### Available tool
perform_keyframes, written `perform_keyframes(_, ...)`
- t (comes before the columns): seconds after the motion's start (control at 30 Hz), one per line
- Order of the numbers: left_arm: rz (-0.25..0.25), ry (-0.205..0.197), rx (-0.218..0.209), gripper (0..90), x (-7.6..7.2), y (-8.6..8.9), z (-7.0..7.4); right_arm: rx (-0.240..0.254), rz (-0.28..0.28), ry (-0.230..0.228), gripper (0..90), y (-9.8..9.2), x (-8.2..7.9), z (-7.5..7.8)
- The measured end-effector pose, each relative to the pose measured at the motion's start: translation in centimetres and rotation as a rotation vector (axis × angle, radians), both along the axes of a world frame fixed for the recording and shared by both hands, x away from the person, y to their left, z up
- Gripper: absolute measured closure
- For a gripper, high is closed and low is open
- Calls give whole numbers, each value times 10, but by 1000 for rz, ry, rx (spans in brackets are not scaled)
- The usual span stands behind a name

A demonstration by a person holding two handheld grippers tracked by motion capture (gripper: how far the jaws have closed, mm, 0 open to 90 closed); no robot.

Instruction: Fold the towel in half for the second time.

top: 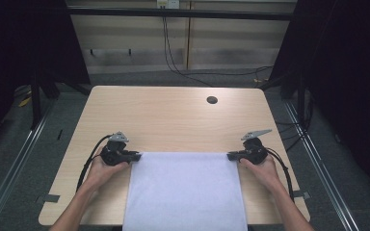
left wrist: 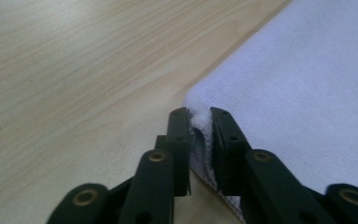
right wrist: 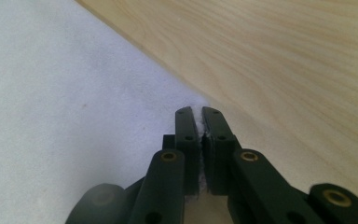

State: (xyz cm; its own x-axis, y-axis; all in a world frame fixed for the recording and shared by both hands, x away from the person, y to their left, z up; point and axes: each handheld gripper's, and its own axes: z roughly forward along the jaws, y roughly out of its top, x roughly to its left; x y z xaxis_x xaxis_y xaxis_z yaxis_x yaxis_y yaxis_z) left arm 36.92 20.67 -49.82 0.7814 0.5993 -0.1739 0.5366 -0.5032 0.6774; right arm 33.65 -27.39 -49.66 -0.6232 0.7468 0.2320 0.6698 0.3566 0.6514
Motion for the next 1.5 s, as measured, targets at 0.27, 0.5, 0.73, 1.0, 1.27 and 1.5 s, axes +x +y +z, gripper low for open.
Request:
perform_keyframes(0.27,29,10,-63,848,0,15,10,63,-2,-82,869,0,0,23)
perform_keyframes(0.5,66,-16,-113,850,7,25,29,123,-5,-107,871,-2,15,41)
perform_keyframes(0.73,106,-85,-133,850,22,27,56,152,-23,-160,871,4,32,69)
perform_keyframes(1.0,174,-116,-199,850,48,27,86,119,-30,-216,871,3,54,99)
perform_keyframes(1.27,213,-194,-176,854,63,11,120,123,-62,-255,872,0,71,122)
perform_keyframes(1.5,189,-214,-182,854,55,14,123,129,-47,-285,872,0,64,127)
